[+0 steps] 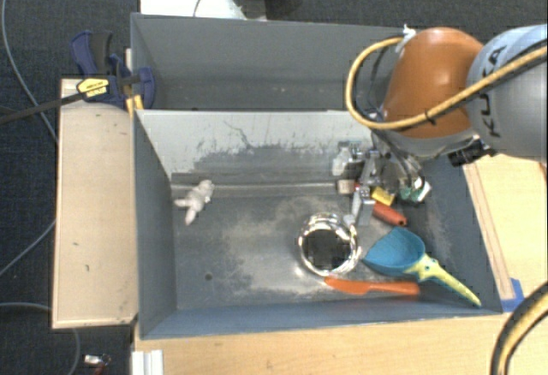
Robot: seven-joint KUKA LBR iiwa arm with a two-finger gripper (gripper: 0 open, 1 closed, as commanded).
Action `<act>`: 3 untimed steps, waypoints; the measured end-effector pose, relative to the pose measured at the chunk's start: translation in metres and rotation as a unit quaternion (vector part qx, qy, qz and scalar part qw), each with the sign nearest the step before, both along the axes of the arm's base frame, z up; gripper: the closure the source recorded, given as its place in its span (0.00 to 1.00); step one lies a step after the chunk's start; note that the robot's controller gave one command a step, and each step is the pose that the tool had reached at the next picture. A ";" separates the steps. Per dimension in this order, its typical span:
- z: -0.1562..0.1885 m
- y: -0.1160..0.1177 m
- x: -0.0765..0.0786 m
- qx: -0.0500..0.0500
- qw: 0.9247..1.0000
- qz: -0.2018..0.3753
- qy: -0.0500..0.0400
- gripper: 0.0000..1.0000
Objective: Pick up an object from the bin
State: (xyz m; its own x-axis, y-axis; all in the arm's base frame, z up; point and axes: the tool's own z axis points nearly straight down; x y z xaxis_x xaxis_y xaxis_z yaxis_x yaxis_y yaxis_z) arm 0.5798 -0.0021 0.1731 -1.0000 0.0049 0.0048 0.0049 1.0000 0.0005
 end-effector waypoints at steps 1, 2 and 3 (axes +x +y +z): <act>0.004 0.000 0.002 0.000 1.000 0.000 -0.004 0.00; -0.023 -0.015 -0.014 0.000 1.000 -0.028 -0.004 0.00; -0.063 -0.021 -0.025 0.001 0.999 -0.046 -0.006 0.00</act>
Offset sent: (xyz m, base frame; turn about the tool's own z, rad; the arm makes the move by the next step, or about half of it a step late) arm -0.0185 -0.0191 -0.0296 0.0712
